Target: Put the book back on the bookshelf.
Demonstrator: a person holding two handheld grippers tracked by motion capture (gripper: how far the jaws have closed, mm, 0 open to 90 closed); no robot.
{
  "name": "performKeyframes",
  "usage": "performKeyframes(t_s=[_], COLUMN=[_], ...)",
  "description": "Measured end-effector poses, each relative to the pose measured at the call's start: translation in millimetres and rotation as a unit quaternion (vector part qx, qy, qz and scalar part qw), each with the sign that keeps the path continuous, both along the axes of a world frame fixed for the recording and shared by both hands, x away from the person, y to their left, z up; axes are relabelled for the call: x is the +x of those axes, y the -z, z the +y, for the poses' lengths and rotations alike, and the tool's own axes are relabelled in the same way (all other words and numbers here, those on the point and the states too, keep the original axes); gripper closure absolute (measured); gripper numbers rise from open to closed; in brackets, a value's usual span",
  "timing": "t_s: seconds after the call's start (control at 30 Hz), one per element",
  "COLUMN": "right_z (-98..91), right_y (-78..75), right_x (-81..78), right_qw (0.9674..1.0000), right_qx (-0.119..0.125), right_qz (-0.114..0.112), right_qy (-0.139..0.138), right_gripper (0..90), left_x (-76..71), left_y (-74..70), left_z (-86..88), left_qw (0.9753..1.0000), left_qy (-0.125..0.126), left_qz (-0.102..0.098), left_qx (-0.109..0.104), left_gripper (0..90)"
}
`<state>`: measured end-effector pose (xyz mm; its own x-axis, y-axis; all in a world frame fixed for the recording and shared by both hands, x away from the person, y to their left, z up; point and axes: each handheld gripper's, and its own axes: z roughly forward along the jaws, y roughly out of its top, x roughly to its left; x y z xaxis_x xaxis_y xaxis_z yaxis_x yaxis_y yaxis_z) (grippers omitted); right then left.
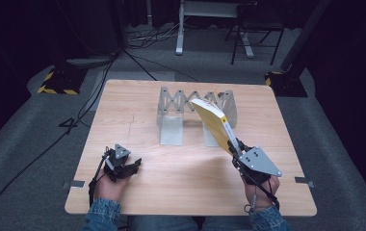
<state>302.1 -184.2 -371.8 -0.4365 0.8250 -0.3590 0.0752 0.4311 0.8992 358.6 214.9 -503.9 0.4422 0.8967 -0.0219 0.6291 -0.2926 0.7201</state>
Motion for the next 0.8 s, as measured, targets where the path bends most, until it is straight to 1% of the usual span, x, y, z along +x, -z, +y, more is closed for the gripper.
performKeyframes(t_s=[0.23, 0.37, 0.5, 0.57, 0.8], right_z=[-2.2, -2.5, -2.1, -1.4, 2.4], right_y=[-9.3, -14.3, -16.8, -18.0, -22.4], right_x=[10.4, 18.2, 26.9, 33.9, 50.4], right_qw=[0.9994, 0.9982, 0.9973, 0.9961, 0.9939], right_qx=[0.033, 0.055, 0.068, 0.083, 0.101], right_qz=[-0.006, -0.01, -0.008, -0.007, -0.015], right_qy=[0.014, 0.022, 0.025, 0.03, 0.041], right_gripper=[76.9, 76.9, 76.9, 76.9, 76.8], left_x=[1.4, 2.6, 2.8, 2.8, 2.8], left_y=[0.2, 0.4, 0.5, 0.4, 0.4], left_z=[0.0, -0.1, -0.5, -0.6, -0.7], left_qw=[1.0, 1.0, 0.9999, 0.9999, 0.9999], left_qy=[-0.004, -0.007, -0.011, -0.012, -0.013], left_qz=[0.002, 0.002, 0.004, 0.005, 0.005], left_qx=[0.001, 0.001, 0.0, 0.0, 0.0], left_gripper=[39.0, 35.3, 34.0, 33.4, 33.0])
